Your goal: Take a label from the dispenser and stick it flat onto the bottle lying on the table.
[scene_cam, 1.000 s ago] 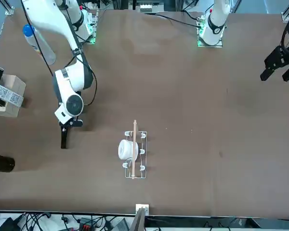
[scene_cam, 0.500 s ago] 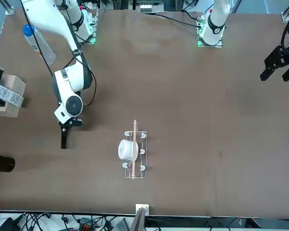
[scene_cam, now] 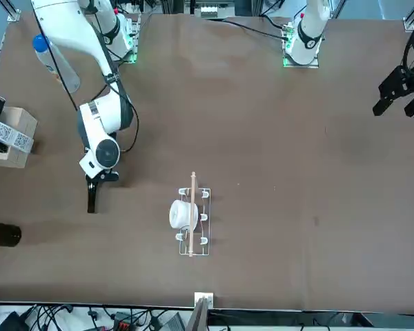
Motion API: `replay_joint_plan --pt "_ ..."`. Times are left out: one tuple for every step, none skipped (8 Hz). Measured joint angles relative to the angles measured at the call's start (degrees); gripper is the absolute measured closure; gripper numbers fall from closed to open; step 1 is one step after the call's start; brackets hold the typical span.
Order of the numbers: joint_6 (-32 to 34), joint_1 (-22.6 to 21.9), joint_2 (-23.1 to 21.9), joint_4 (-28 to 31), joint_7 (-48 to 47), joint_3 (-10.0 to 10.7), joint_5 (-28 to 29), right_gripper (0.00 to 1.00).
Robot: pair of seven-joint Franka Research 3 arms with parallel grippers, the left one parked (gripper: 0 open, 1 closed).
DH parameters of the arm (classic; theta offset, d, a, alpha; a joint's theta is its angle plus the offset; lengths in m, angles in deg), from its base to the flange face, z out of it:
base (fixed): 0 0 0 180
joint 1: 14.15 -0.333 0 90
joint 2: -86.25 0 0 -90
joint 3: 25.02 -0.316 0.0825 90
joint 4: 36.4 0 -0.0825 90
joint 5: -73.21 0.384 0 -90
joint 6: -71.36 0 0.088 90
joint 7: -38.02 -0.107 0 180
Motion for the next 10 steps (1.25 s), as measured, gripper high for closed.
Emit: replay_joint_plan --pt "-0.17 0.0 0.17 0.0 0.0 0.0 0.0 0.81" --pt "-0.23 0.0 0.27 0.0 0.0 0.0 0.0 0.81" --pt "-0.27 -0.01 0.36 0.0 0.0 0.0 0.0 0.81" --pt "-0.37 -0.01 0.49 -0.01 0.0 -0.01 0.01 0.81" --pt "-0.48 -0.02 0.7 0.0 0.0 -0.03 0.03 0.81" --pt "-0.66 -0.03 0.92 0.0 0.0 -0.06 0.07 0.81" --pt "-0.82 -0.03 1.05 0.0 0.0 -0.08 0.14 0.81" --pt "-0.87 -0.03 1.1 0.0 0.0 -0.08 0.16 0.81" --pt "-0.94 -0.02 1.21 0.0 0.0 -0.07 0.17 0.81" --pt "-1.17 -0.01 1.45 0.0 0.0 -0.07 0.21 0.81"
